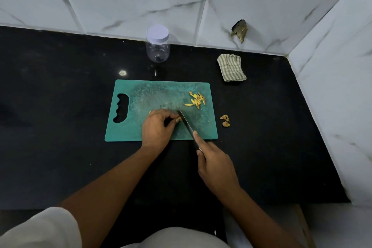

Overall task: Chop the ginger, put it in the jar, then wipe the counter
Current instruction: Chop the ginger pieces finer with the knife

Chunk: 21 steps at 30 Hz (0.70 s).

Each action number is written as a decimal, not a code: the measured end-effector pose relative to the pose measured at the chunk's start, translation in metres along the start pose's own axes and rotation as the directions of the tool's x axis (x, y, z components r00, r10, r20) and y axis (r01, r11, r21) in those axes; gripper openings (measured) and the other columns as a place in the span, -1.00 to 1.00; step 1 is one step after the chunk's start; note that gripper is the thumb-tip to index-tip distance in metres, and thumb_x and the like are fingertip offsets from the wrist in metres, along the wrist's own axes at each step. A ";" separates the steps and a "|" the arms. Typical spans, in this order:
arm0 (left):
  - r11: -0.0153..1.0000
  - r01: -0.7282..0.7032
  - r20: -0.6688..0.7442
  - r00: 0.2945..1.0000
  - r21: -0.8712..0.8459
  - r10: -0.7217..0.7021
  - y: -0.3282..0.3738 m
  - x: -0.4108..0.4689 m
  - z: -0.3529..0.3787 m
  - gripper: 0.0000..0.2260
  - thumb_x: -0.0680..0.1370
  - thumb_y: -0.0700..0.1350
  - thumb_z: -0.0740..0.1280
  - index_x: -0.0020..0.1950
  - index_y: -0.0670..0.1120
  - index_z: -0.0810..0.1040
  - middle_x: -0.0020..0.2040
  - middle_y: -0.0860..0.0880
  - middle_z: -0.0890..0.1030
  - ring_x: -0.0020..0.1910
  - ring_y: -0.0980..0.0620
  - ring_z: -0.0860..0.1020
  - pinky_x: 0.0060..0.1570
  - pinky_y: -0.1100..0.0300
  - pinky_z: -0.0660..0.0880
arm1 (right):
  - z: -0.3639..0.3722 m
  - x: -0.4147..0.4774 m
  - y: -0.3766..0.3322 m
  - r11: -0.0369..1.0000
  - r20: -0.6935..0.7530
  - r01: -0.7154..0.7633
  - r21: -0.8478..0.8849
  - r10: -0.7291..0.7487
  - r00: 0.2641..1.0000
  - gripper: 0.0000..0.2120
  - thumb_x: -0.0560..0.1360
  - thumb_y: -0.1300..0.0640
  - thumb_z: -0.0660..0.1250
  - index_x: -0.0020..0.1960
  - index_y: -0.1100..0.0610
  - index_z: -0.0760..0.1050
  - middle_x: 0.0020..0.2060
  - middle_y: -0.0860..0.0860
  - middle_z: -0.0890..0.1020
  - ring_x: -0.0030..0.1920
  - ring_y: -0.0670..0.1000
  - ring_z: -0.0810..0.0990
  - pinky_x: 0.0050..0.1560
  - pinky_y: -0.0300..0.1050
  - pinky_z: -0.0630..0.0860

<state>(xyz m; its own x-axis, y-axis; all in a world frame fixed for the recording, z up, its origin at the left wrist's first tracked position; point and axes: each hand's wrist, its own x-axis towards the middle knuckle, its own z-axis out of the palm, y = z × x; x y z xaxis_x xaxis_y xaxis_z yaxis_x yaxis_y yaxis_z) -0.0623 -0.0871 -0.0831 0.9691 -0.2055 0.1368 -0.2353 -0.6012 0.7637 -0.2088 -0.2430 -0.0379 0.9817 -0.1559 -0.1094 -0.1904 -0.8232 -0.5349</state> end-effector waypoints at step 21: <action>0.998 -0.055 -0.031 0.998 0.011 0.055 0.005 -0.003 -0.001 -0.95 0.53 -0.15 0.50 -0.04 -0.02 0.72 -0.08 0.08 0.68 -0.07 0.03 0.58 -0.11 0.08 0.54 | 0.013 0.010 -0.006 0.989 -0.020 0.010 -0.149 -0.013 1.000 -0.33 0.62 0.20 0.23 0.67 -0.10 0.11 0.05 0.07 0.59 -0.20 0.18 0.62 -0.24 0.04 0.50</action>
<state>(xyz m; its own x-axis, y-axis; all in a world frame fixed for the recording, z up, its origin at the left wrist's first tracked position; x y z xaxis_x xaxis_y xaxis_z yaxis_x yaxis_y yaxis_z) -0.0665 -0.0888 -0.0792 0.9565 -0.2145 0.1978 -0.2887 -0.5976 0.7480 -0.1975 -0.2325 -0.0465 0.9840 -0.1562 -0.0861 -0.1778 -0.8966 -0.4055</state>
